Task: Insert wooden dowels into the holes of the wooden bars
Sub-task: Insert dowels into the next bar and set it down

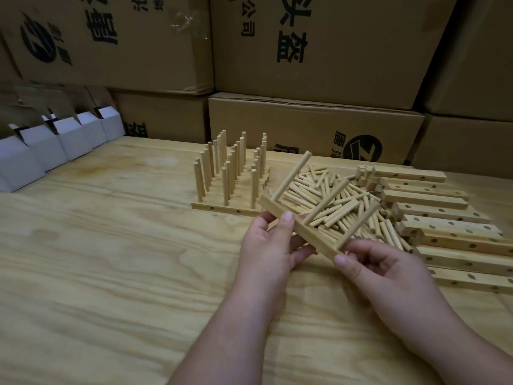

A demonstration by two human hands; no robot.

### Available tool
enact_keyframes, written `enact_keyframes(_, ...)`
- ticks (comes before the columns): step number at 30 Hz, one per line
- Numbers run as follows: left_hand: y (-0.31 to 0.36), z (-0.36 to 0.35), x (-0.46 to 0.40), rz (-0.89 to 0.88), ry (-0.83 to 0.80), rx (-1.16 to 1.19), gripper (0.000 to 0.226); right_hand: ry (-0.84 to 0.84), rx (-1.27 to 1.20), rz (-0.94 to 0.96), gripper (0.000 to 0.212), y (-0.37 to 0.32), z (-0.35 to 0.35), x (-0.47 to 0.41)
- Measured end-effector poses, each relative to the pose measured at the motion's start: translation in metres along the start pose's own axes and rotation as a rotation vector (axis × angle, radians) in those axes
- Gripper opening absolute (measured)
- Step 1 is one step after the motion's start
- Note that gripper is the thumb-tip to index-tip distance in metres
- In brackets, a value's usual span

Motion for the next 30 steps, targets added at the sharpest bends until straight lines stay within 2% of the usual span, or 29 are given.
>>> enact_keyframes(9,-0.004,0.005,-0.005,0.004,0.02,0.036,0.023,0.057,0.269,-0.027,0.012,-0.011,-0.005,-0.022)
enact_keyframes(14,-0.006,0.023,-0.012,0.008,0.257,0.141,0.016,0.099,0.419,0.072,0.008,-0.041,-0.022,-0.045)
enact_keyframes(16,-0.007,0.032,-0.012,0.023,0.355,0.096,0.011,0.098,0.446,0.105,0.011,-0.053,-0.035,-0.056)
enact_keyframes(20,-0.002,0.037,-0.008,-0.024,0.378,0.004,0.02,0.071,0.48,0.147,0.017,-0.069,-0.062,-0.076)
enact_keyframes(22,0.01,0.037,-0.004,-0.105,0.389,-0.025,0.016,0.033,0.524,0.168,0.02,-0.072,-0.077,-0.081)
enact_keyframes(24,0.025,0.036,-0.001,-0.279,0.36,-0.141,0.023,0.004,0.575,0.193,0.025,-0.073,-0.091,-0.085)
enact_keyframes(27,0.039,0.025,0.007,-0.568,0.206,-0.454,0.034,-0.053,0.637,0.227,0.026,-0.07,-0.111,-0.09)
enact_keyframes(30,0.043,0.017,0.014,-0.675,0.125,-0.582,0.043,-0.134,0.694,0.215,0.024,-0.066,-0.128,-0.099)
Point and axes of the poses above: each hand's wrist, its own x-axis away from the middle knuckle, its own z-axis out of the back of the hand, y = z × x, the point moved 6 cm from there along -x, towards the middle knuckle, and after that the axes turned 13 degrees about -z, right-handed, at the moved point
